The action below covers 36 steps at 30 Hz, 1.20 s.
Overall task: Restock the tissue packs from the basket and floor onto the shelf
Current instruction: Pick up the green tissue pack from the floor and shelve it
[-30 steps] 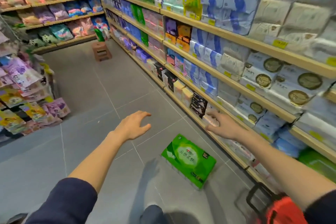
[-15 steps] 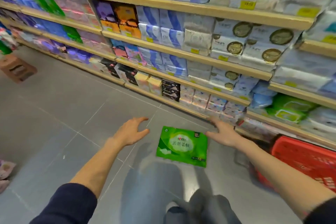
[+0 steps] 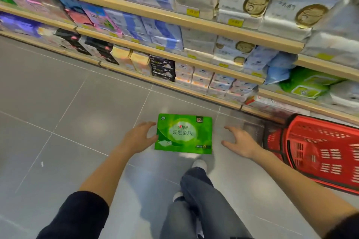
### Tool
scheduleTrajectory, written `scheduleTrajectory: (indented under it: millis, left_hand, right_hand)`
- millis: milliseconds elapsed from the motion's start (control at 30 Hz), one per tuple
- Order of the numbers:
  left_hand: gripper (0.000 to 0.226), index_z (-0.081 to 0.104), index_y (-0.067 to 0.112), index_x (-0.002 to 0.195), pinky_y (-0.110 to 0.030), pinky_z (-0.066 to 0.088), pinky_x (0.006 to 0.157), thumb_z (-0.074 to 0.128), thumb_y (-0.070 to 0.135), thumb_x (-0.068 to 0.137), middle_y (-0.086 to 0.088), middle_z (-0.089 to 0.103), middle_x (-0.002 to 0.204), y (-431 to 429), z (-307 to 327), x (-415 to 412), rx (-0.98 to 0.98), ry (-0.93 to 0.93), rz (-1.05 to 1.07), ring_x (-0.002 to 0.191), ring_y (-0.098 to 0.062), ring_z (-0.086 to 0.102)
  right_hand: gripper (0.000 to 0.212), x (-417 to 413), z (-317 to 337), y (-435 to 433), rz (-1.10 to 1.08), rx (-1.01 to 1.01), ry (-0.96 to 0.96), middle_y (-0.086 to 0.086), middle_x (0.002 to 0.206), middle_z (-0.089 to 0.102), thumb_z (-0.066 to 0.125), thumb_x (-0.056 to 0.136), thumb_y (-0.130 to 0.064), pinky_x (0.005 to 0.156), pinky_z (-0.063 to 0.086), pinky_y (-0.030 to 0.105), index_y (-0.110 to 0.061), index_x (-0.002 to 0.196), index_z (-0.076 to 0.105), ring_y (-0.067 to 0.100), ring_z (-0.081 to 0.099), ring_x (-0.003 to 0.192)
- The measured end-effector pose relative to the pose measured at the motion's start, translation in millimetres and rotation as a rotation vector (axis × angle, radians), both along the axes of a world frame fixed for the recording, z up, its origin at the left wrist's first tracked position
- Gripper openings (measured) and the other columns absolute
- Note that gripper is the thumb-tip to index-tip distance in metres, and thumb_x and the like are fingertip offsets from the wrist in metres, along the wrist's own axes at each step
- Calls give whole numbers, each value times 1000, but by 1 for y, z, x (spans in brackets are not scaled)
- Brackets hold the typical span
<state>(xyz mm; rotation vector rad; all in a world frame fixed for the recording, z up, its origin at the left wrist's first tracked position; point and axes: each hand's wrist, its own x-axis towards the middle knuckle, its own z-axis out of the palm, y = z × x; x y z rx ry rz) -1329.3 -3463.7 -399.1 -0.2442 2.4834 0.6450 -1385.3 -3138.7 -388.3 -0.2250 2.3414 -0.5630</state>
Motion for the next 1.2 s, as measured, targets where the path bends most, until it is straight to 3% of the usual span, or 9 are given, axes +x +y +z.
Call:
scheduleTrajectory:
  millis: [200,400,567,733,900,1000,1200]
  left_hand:
    - [64,31,21,142,-34,35,103,57,38,86,-5,40,144,-12,-99,-39,48,-44,20,130,-23,41]
    - [75,24,24,145,-35,33,103,64,37,82,-7,38,145,-28,-270,-57,106,-81,109,130,-24,40]
    - [80,23,26,145,-36,37,102,66,40,79,-7,40,143,-36,-401,-45,132,-201,83,127,-24,43]
    - [85,13,32,146,-41,36,104,66,38,80,-14,22,152,-52,-500,-33,49,-218,78,132,-31,38]
    - [94,-11,54,132,-53,30,106,65,50,75,-19,1,155,-64,-567,-43,15,-245,77,138,-42,22]
    - [101,-8,56,132,-49,33,105,69,52,66,-18,15,150,-63,-586,-57,101,-226,129,132,-41,30]
    - [112,-3,58,134,-41,36,102,74,51,53,-16,37,137,-67,-606,-57,220,-107,216,123,-34,41]
  right_hand:
    - [59,-33,-80,-5,-39,21,-30,15,141,42,59,86,-24,104,28,29,-6,137,35,28,40,129]
    - [61,-46,-247,-4,-141,32,-18,13,142,42,63,83,-24,106,28,30,-10,136,37,28,42,128]
    - [67,-40,-379,-1,-211,75,-151,13,144,38,64,82,-26,104,29,30,-15,139,31,27,38,130]
    - [76,-38,-481,1,-206,77,-202,14,142,38,68,80,-22,101,30,29,-17,143,26,28,37,129]
    - [87,-44,-549,5,-180,137,-207,17,147,25,71,75,-31,104,33,38,-26,144,17,34,34,131]
    - [98,-48,-574,9,-231,115,-210,17,150,17,74,71,-31,106,31,38,-34,144,8,33,28,135]
    - [120,-52,-599,0,-322,-13,-206,14,142,31,79,56,-39,102,37,43,-53,130,-14,32,37,126]
